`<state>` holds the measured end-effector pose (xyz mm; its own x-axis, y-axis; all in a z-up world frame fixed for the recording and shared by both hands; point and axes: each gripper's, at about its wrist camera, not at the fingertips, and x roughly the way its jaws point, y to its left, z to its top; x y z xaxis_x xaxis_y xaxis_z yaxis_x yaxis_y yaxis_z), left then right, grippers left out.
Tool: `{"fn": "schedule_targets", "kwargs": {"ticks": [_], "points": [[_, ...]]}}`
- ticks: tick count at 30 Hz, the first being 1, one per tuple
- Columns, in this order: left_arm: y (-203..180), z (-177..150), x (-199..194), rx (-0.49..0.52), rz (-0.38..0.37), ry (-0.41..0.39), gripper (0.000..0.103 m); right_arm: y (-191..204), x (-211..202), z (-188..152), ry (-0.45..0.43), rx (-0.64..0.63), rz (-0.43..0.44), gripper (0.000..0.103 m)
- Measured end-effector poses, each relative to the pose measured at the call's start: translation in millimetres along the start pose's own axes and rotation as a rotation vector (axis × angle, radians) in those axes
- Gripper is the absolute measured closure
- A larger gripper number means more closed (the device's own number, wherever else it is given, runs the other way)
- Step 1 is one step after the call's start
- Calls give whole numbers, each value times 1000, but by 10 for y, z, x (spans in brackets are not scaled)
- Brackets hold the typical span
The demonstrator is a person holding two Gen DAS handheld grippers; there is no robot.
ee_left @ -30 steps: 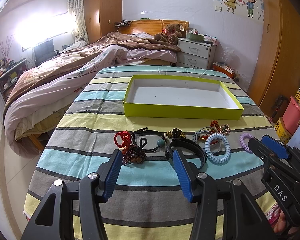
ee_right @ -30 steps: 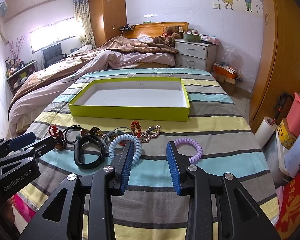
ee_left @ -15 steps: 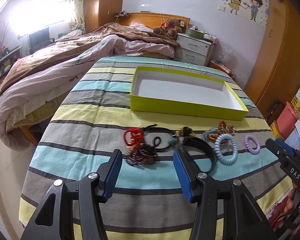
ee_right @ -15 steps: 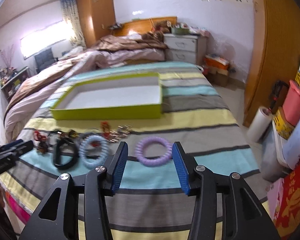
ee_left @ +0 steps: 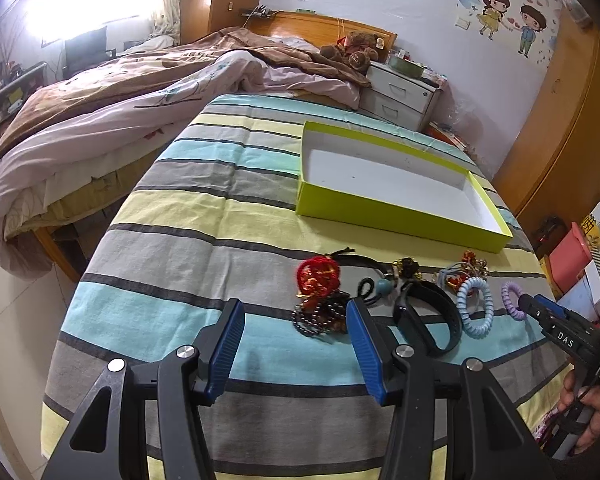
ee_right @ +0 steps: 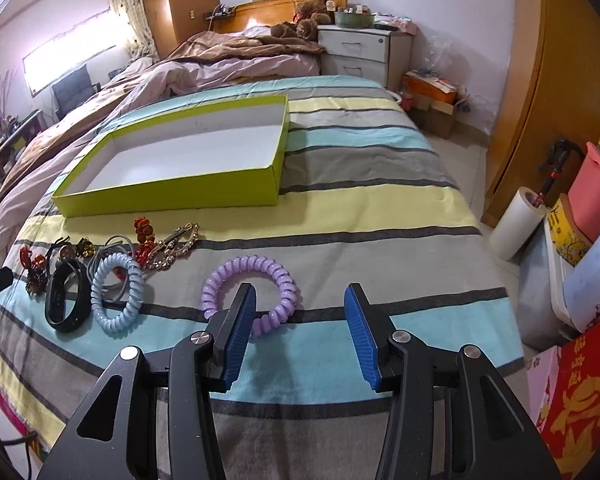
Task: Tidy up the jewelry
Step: 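Grasp the purple coil hair tie with the right tool while the left tool grasps the red hair clip, then carry the purple hair tie and red clip over the green box with both tools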
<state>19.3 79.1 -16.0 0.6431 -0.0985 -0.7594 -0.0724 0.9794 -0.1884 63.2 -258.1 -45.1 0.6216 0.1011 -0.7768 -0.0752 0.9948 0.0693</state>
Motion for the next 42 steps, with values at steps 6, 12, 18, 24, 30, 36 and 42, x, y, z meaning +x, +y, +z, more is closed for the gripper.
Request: {"fn": "schedule_targets", "kwargs": {"ticks": [6, 12, 18, 24, 30, 36, 42], "points": [[22, 1, 63, 9, -21, 28, 51, 57, 40, -13, 5, -31, -11, 86], [13, 37, 152, 18, -37, 60, 51, 46, 44, -11, -7, -34, -14, 93], [3, 170, 243, 11, -50, 62, 51, -13, -34, 39, -35, 11, -2, 93], [-43, 225, 331, 6, -58, 71, 51, -1, -86, 80, -52, 21, 2, 93], [-95, 245, 432, 4, -82, 93, 72, 23, -84, 96, -51, 24, 17, 93], [-123, 262, 399, 20, -62, 76, 87, 44, -95, 109, -58, 26, 20, 93], [-83, 312, 304, 19, -65, 45, 90, 57, -142, 127, -70, 26, 27, 93]]}}
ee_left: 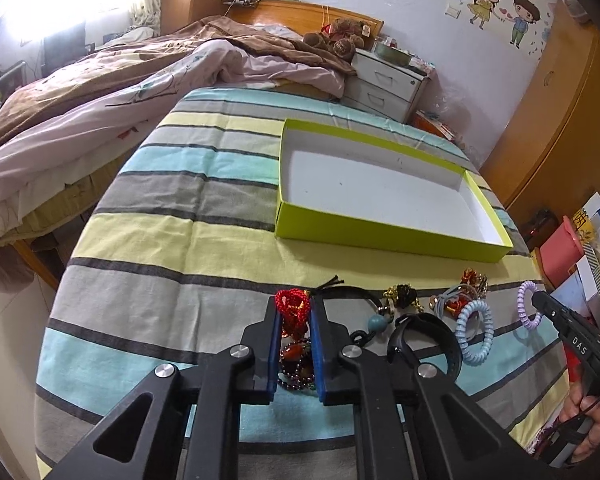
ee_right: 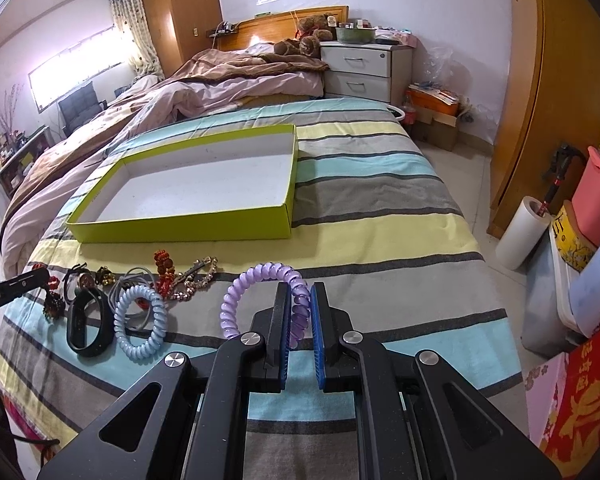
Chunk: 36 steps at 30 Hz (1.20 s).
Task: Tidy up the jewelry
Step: 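Carry the purple hair tie and red clip over the green box with both tools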
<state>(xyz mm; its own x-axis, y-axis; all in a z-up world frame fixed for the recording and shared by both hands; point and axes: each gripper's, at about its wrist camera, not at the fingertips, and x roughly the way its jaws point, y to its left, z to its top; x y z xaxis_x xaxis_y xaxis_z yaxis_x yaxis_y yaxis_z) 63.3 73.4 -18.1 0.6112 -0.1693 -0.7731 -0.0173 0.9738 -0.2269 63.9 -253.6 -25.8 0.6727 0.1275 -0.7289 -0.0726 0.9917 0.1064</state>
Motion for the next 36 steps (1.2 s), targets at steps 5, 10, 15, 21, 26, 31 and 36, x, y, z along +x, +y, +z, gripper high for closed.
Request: {"fn": "schedule_targets", "kwargs": {"ticks": [5, 10, 15, 21, 26, 31, 36], "points": [[25, 72, -114, -16, -23, -32, 90, 15, -66, 26, -17, 2, 7, 93], [9, 186, -207, 3, -24, -58, 90, 36, -153, 115, -41, -4, 23, 93], [-67, 390, -266, 30, -31, -84, 90, 71, -193, 305, -69, -13, 45, 93], [-186, 715, -184, 72, -55, -98, 90, 166, -87, 611, -76, -36, 69, 93], [-275, 949, 7, 90, -64, -90, 90, 242, 150, 843, -49, -56, 72, 93], [-352, 1160, 325, 108, -88, -49, 90, 301, 425, 1043, -18, -70, 68, 93], [-372, 1278, 662, 113, -91, -4, 90, 316, 724, 1193, 20, -82, 56, 93]]}}
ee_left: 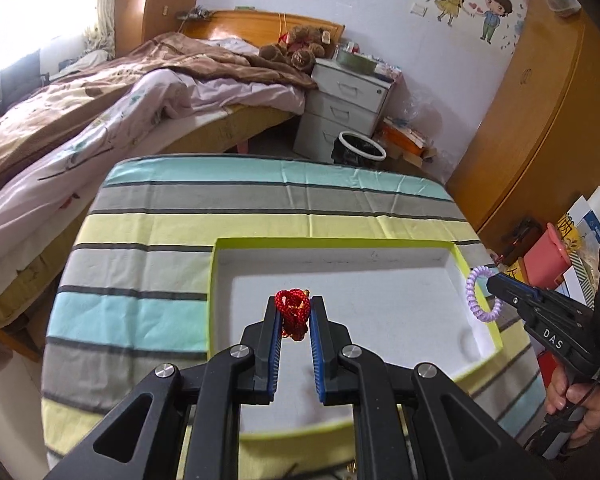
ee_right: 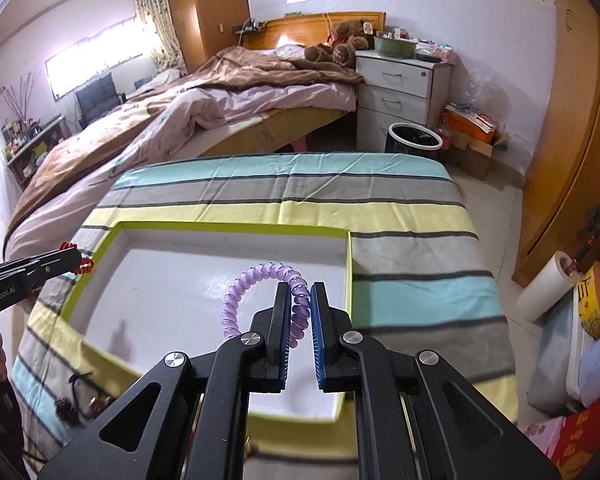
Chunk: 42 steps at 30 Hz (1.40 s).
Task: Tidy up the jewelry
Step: 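Carry the purple hair tie and red clip over the green box with both tools, then open the left tool to drop the red clip while the right tool releases the purple tie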
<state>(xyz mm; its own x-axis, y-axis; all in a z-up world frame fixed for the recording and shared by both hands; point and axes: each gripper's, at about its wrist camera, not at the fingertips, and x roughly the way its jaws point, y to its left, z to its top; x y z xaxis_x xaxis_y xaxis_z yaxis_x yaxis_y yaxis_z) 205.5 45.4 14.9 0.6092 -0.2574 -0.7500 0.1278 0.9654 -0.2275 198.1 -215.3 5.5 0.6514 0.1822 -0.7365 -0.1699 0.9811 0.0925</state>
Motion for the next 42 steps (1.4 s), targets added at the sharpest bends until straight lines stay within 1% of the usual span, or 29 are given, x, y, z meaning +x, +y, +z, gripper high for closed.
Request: {"fn": "schedule_targets", "kwargs": {"ticks": [4, 9, 13, 18, 26, 30, 32, 36, 39, 41, 42], "points": [[-10, 78, 234, 9, -7, 34, 90, -33, 191, 79, 33, -6, -13, 93], [-21, 131, 486, 17, 4, 75, 90, -48, 419, 131, 74, -19, -19, 93], [-27, 155, 628, 10, 24, 91, 90, -27, 560, 135, 99, -37, -30, 93], [-16, 172, 725, 11, 34, 106, 90, -17, 635, 141, 115, -63, -46, 93], [3, 155, 764, -4, 42, 120, 90, 21, 701, 153, 125, -83, -61, 93], [27, 144, 809, -11, 42, 140, 88, 13, 719, 158, 129, -91, -64, 93], [37, 136, 812, -16, 41, 137, 87, 10, 734, 158, 132, -92, -70, 93], [22, 142, 798, -13, 38, 131, 82, 1, 734, 164, 125, -87, -66, 92], [23, 146, 785, -18, 31, 127, 74, 20, 734, 158, 122, -85, -67, 90], [29, 147, 771, -24, 29, 122, 67, 23, 728, 157, 121, -83, -63, 89], [33, 149, 764, -27, 28, 120, 66, 21, 721, 156, 119, -81, -60, 88]]}}
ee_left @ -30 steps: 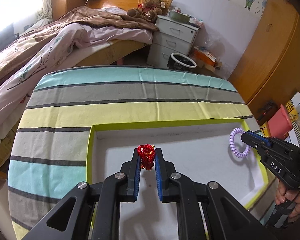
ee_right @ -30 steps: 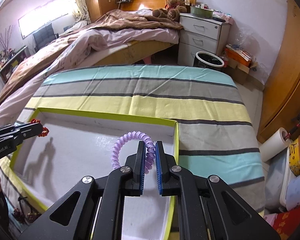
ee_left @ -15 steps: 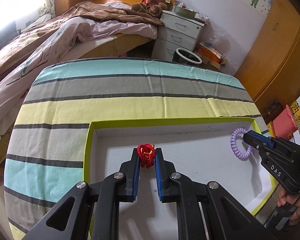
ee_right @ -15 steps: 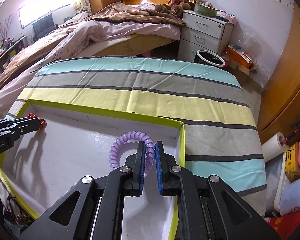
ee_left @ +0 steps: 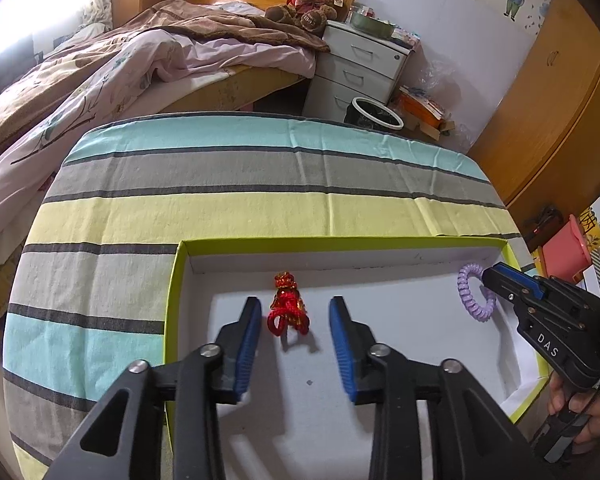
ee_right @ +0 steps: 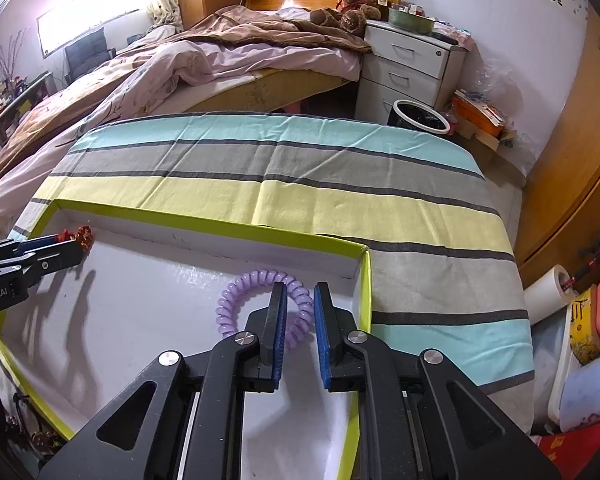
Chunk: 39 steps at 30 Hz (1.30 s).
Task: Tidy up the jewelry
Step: 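Open the left tool to drop the red clip while the right tool releases the purple tie, then move back to the pile and grasp the light-blue coil hair tie with the right tool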
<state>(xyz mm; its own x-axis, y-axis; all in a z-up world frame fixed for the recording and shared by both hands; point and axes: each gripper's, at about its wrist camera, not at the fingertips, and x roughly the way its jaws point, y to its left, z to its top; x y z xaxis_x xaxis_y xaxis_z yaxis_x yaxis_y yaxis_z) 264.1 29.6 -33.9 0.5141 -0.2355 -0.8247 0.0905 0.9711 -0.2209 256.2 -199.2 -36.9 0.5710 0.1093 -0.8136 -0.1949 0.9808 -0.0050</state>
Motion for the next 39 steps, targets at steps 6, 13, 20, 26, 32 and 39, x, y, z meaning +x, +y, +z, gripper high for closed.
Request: {"fn": "schedule_targets", "kwargs": {"ticks": [6, 13, 20, 26, 32, 39], "points": [[-14, 3, -73, 4, -9, -12, 64, 2, -53, -1, -11, 6, 0, 84], [-44, -75, -364, 18, -4, -68, 54, -14, -235, -39, -45, 31, 18, 67], [-4, -310, -754, 0, -12, -109, 53, 4, -614, -212, -106, 57, 60, 67], [38, -626, -1078, -11, -15, -145, 51, 75, -862, -445, -131, 50, 85, 67], [149, -961, -1328, -50, -9, -171, 51, 133, -1049, -772, -133, 67, 129, 67], [249, -1325, -1494, -76, -17, -185, 50, 235, -1170, -1063, -123, 59, 168, 67]]}}
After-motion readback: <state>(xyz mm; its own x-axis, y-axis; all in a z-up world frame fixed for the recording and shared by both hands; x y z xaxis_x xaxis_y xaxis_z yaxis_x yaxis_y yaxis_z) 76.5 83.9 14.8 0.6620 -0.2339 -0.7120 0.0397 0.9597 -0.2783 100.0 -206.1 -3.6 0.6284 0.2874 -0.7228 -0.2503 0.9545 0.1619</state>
